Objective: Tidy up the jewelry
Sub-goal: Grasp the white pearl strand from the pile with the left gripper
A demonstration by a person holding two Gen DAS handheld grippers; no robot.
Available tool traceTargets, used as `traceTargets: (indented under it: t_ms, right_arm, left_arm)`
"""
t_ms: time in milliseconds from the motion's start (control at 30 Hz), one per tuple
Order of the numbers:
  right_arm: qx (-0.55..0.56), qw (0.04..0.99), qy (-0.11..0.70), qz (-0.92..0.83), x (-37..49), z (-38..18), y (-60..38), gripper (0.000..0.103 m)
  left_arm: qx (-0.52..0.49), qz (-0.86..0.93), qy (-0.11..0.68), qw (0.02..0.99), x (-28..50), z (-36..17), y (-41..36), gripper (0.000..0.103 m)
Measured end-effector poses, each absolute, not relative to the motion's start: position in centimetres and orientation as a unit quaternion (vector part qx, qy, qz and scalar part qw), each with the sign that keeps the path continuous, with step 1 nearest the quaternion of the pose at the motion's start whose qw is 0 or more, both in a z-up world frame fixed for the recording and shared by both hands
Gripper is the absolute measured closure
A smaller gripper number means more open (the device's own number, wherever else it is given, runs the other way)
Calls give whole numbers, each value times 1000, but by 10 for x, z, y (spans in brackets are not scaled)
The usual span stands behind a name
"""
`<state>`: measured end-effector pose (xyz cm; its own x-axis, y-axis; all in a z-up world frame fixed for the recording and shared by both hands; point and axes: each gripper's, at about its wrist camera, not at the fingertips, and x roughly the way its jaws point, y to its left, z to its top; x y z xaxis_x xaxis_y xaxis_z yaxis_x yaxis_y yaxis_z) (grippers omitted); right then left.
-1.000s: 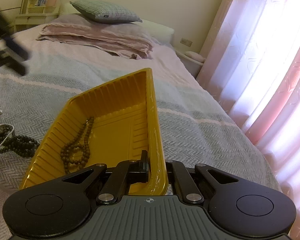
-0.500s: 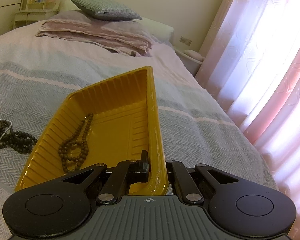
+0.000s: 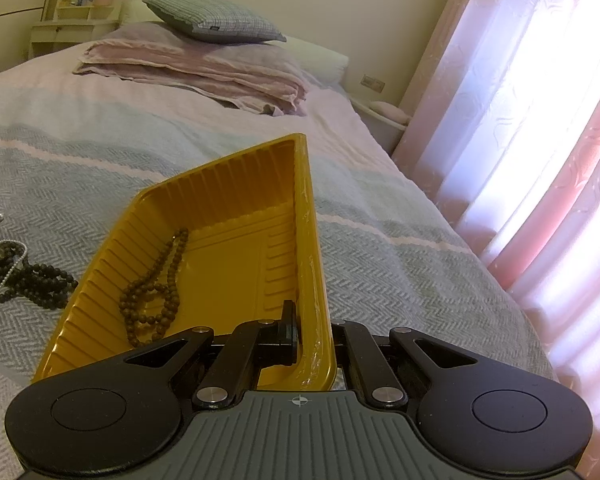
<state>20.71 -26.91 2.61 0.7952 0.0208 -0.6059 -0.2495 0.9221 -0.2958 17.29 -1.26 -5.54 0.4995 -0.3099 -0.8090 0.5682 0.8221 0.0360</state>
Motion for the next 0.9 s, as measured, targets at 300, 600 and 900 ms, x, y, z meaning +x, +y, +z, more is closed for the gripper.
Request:
traceTargets:
  t_ms: [300, 600, 900]
  right_arm:
    - [-182, 930, 312, 72, 207, 26, -270, 99]
    - [-185, 930, 309, 73, 205, 27, -268, 99]
    - [-189, 930, 307, 73, 204, 29, -266, 99]
  left_arm:
    - [187, -271, 413, 849, 164, -44, -23, 101]
    - [185, -285, 358, 870, 169, 29, -12, 101]
    - [193, -294, 291, 890, 178, 110, -19, 101]
